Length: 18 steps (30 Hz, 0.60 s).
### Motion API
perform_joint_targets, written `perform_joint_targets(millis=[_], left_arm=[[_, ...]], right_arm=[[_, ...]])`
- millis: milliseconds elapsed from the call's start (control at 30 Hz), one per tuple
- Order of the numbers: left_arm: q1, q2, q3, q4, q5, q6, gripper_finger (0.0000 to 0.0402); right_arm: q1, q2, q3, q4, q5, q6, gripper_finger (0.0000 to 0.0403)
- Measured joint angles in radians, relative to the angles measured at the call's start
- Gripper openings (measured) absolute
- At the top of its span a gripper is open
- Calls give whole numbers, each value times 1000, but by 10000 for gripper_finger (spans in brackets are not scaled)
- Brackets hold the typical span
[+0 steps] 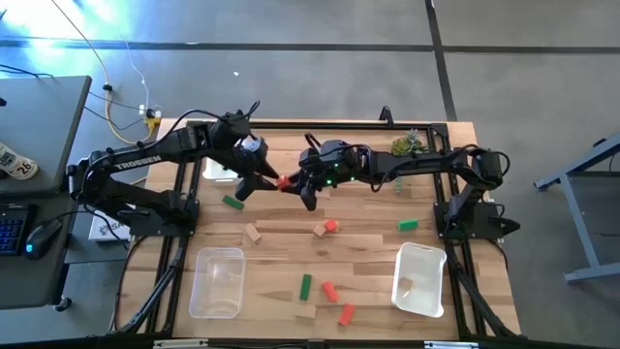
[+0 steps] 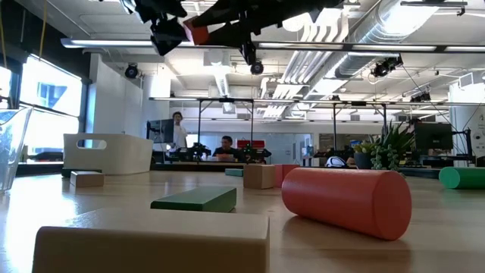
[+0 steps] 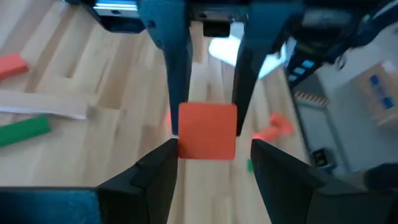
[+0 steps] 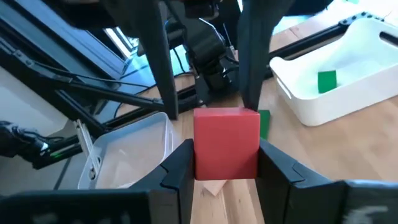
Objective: Sort & place blocks by color
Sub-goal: Put the orange block into the transparent bin
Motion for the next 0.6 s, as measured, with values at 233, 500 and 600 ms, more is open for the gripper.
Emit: perform_joint_targets(millis=[233,500,600], left_arm=[[0,0,0,56,17,-50,190],[3,7,0,61,23,-57,190],[3,8,0,59,22,-56,190]], right_arm=[[2,1,0,-2,-7,-5,105],[26,1,0,21,20,28,105],[30,0,0,46,26,32,105]])
